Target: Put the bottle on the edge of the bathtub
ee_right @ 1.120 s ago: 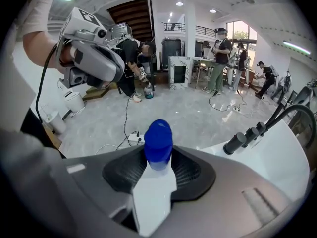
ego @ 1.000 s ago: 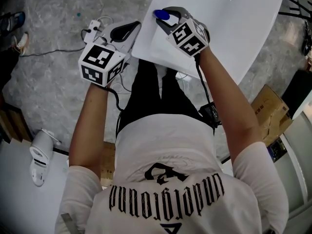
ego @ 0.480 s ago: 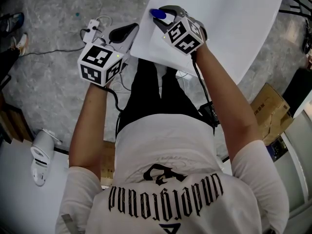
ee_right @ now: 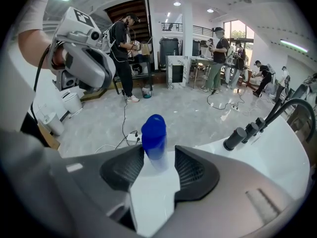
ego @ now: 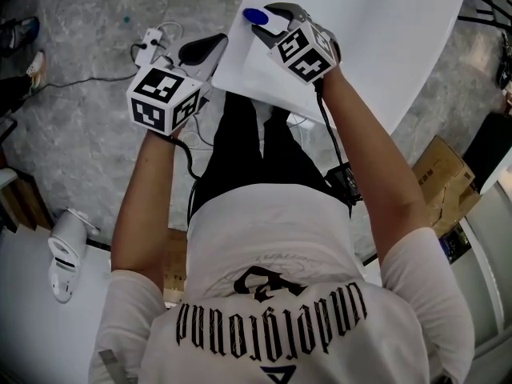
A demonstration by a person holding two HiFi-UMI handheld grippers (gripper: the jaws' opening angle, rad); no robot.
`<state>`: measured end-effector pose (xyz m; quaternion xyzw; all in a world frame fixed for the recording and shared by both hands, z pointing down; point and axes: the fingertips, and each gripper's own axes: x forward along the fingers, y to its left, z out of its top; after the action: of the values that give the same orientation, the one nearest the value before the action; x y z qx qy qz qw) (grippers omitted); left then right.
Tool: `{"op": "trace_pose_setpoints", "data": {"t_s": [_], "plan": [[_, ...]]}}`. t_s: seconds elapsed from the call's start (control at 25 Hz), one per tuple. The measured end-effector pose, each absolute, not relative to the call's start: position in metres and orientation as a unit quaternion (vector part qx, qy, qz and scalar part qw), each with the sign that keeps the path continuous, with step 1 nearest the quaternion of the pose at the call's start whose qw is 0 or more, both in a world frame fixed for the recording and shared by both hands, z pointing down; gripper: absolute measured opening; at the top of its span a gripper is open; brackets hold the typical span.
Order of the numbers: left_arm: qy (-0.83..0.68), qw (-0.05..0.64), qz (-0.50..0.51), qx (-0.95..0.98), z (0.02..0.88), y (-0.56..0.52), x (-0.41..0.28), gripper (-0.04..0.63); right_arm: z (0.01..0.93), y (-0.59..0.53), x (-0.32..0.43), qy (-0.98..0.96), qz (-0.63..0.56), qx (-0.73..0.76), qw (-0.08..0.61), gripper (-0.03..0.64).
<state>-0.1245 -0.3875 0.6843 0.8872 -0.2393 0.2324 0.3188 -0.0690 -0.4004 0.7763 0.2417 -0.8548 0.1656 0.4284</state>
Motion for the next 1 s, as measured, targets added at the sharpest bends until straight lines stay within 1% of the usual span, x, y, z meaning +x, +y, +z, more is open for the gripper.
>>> {"op": "trace_pose_setpoints", "data": {"t_s": [0.28, 0.48, 0.64, 0.76, 1.0], "plan": [[-0.258, 0.306, 0.228, 0.888, 0.669, -0.376, -0.126, 0.006, 0.755, -0.384, -0.059, -0.859, 0.158, 0.243, 0.421, 0.196], [-0.274, 0.282, 0.234, 0.889, 0.650, -0.356, -0.120, 0.006, 0.730, -0.360, -0.040, -0.865, 0.150, 0.240, 0.414, 0.192], [-0.293, 0.273, 0.228, 0.887, 0.624, -0.331, -0.101, 0.006, 0.693, -0.334, -0.014, -0.875, 0.142, 0.241, 0.396, 0.154], [-0.306, 0.267, 0.207, 0.890, 0.600, -0.316, -0.089, 0.006, 0.666, -0.321, 0.008, -0.877, 0.133, 0.250, 0.388, 0.140], [-0.332, 0.233, 0.168, 0.898, 0.544, -0.293, -0.078, 0.006, 0.601, -0.288, 0.024, -0.889, 0.106, 0.248, 0.370, 0.099]]}}
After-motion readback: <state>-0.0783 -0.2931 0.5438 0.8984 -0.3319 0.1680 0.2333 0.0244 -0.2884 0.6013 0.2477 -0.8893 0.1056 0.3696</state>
